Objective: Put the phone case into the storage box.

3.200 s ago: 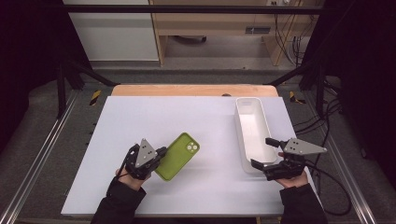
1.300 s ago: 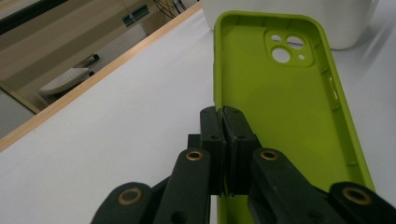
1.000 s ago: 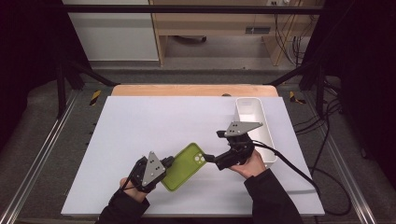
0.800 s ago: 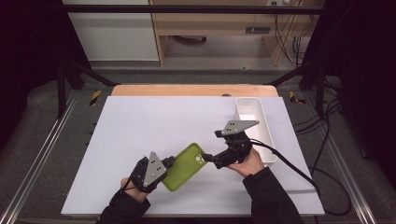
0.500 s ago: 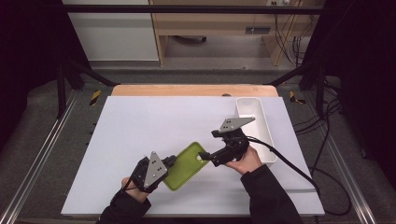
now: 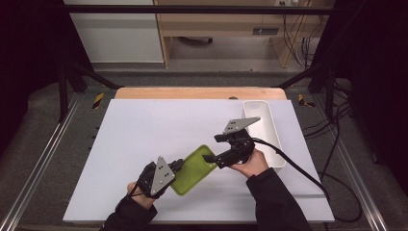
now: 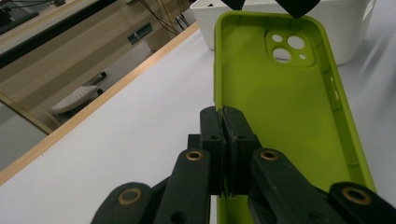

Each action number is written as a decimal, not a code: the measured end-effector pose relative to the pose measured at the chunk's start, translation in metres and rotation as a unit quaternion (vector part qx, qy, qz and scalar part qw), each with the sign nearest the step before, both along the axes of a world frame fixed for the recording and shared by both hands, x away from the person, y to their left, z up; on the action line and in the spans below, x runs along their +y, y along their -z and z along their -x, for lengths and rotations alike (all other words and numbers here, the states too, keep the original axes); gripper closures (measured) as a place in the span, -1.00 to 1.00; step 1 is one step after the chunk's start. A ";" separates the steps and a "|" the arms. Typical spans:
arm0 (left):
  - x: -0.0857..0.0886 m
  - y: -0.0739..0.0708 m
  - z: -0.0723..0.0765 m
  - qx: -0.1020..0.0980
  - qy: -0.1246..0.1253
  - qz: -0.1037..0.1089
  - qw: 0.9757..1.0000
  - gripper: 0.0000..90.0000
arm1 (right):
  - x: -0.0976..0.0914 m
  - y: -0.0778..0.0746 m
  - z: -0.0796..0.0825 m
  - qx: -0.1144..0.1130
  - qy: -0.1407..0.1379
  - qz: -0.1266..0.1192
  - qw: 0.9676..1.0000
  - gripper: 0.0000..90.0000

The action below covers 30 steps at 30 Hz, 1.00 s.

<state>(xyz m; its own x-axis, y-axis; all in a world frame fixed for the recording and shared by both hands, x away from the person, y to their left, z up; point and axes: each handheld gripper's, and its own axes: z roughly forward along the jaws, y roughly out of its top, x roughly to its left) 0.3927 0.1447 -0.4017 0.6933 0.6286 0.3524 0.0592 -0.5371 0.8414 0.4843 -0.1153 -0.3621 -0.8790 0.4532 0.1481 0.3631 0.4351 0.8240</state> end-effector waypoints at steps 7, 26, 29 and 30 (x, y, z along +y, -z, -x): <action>-0.001 0.000 0.001 -0.001 0.001 0.001 1.000 0.95 | 0.003 0.003 -0.002 0.022 -0.006 0.004 1.000 -0.46; -0.003 -0.001 0.004 -0.008 0.008 0.001 1.000 0.95 | 0.005 0.007 -0.005 0.070 -0.015 0.001 0.997 0.07; -0.004 0.000 0.004 -0.008 0.010 0.000 1.000 0.95 | 0.005 0.006 -0.006 0.074 -0.016 0.000 0.997 0.17; -0.004 0.000 0.004 -0.008 0.011 0.000 1.000 0.95 | 0.004 0.006 -0.006 0.076 -0.018 -0.001 0.997 0.20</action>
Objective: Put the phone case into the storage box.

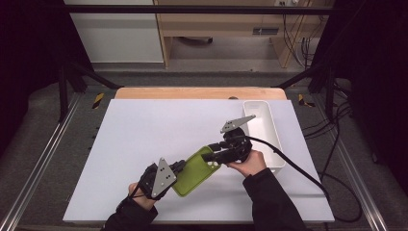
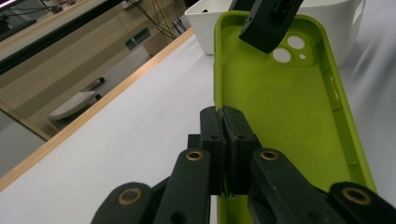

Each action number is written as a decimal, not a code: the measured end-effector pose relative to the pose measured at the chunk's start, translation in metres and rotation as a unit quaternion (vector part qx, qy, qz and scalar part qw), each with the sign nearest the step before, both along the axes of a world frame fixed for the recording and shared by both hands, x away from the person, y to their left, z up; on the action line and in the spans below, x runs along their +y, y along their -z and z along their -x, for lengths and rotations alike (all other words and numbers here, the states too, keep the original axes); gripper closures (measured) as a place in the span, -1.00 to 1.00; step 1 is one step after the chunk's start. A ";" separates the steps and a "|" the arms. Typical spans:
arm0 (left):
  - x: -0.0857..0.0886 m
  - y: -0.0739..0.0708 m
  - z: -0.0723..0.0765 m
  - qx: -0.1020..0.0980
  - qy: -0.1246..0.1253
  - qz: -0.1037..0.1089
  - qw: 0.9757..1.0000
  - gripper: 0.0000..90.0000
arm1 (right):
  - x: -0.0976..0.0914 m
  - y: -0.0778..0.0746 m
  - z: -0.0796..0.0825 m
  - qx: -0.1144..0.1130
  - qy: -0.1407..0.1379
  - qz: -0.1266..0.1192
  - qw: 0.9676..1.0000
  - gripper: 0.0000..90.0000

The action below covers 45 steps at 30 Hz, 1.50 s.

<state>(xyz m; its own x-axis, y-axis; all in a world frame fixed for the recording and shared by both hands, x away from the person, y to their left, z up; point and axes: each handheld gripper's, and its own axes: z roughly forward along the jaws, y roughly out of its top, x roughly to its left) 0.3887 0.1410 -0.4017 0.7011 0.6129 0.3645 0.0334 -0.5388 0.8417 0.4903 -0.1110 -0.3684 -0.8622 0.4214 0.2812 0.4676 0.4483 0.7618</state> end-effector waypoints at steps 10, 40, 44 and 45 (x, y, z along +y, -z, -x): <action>0.000 0.001 0.001 -0.005 0.007 -0.007 1.000 0.95 | -0.003 -0.002 -0.001 0.023 0.001 0.010 1.000 0.49; -0.003 0.006 0.000 -0.013 0.017 -0.036 0.999 0.95 | -0.007 -0.007 0.001 0.062 -0.005 0.032 0.998 0.74; -0.004 0.006 0.001 -0.011 0.019 -0.036 0.999 0.95 | -0.008 -0.007 0.002 0.054 -0.003 0.034 0.998 0.76; -0.004 0.006 0.001 -0.011 0.019 -0.036 0.999 0.94 | -0.008 -0.008 0.002 0.052 -0.002 0.035 0.998 0.76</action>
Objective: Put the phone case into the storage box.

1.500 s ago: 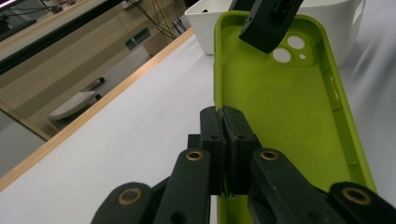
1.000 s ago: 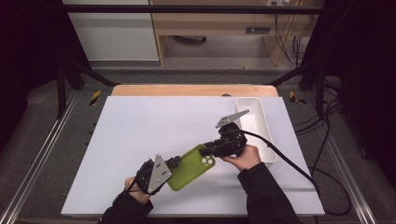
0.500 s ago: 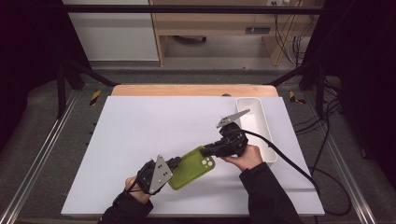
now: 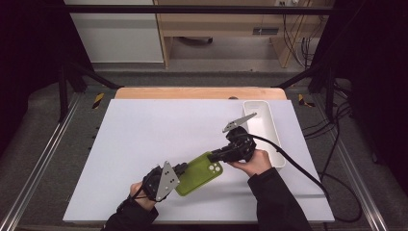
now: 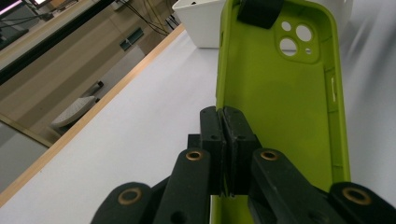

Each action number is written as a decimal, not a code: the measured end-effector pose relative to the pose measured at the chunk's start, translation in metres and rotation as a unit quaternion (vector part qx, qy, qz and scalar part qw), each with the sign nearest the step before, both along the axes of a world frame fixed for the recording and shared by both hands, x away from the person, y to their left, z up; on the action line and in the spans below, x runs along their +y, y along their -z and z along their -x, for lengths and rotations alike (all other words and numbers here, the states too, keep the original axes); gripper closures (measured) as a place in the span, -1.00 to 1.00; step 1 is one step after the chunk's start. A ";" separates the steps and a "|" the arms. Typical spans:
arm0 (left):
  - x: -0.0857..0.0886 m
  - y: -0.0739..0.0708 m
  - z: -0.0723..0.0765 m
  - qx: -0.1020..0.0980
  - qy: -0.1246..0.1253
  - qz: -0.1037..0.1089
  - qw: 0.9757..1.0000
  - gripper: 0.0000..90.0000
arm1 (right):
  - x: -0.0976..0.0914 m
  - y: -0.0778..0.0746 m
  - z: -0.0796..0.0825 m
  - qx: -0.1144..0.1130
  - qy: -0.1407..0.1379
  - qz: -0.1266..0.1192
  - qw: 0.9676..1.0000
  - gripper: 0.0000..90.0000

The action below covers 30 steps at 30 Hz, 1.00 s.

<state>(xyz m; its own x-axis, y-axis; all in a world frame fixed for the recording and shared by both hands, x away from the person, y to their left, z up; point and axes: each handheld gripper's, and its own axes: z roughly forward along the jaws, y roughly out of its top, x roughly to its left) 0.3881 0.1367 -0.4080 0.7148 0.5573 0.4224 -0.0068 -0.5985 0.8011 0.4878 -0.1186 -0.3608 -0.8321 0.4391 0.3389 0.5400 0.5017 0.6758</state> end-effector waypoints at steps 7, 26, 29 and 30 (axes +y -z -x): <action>0.000 0.001 -0.001 0.011 0.004 0.006 1.000 0.92 | 0.000 -0.001 0.002 -0.012 -0.002 0.002 1.000 0.76; 0.024 -0.008 -0.014 0.063 -0.033 0.130 0.989 -0.09 | -0.011 -0.012 0.003 -0.052 0.019 0.009 0.998 0.76; 0.031 -0.008 -0.017 0.066 -0.042 0.150 0.986 -0.24 | -0.014 -0.015 0.003 -0.059 0.023 0.011 0.998 0.76; 0.033 -0.008 -0.017 0.064 -0.046 0.154 0.985 -0.28 | -0.014 -0.016 0.003 -0.061 0.025 0.013 0.998 0.76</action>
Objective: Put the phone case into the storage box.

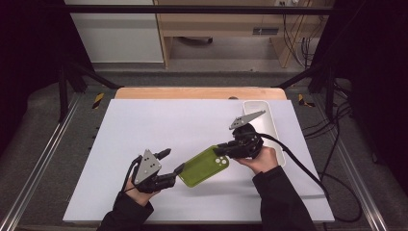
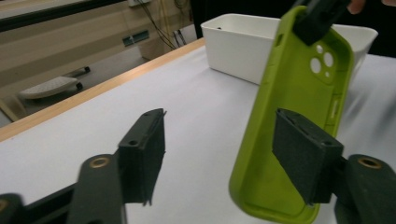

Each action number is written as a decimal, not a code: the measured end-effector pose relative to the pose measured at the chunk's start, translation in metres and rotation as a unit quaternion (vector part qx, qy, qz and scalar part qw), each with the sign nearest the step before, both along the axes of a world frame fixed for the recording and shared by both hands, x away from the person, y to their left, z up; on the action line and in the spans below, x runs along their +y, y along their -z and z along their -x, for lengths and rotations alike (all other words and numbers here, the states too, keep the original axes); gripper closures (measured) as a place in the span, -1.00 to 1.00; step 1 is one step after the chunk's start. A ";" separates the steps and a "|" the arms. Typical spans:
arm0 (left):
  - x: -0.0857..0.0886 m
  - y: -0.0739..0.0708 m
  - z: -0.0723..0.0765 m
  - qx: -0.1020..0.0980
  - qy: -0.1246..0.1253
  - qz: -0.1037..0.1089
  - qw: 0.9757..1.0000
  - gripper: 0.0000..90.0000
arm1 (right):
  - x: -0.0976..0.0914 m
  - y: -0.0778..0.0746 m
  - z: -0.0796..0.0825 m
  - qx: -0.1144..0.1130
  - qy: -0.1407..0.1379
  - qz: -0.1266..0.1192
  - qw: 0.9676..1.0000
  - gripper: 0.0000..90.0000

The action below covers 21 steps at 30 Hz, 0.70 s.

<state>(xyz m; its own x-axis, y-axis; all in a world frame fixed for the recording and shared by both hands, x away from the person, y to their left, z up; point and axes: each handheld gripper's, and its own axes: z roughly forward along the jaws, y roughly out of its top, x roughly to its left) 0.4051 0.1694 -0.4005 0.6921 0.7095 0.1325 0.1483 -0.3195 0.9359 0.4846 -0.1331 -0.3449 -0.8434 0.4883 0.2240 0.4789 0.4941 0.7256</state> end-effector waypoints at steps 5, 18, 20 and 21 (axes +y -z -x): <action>0.010 0.000 -0.004 0.008 -0.008 0.023 1.000 -0.45 | -0.006 -0.006 0.002 -0.019 0.008 0.006 1.000 0.76; 0.031 0.005 -0.013 0.028 -0.040 0.033 0.998 -0.83 | -0.025 -0.023 0.007 -0.069 0.017 0.026 0.997 0.76; 0.034 0.006 -0.015 0.032 -0.045 0.036 0.998 -0.85 | -0.027 -0.025 0.007 -0.071 0.020 0.026 0.997 0.76; 0.036 0.007 -0.015 0.033 -0.047 0.035 0.998 -0.86 | -0.029 -0.026 0.007 -0.073 0.021 0.024 0.997 0.76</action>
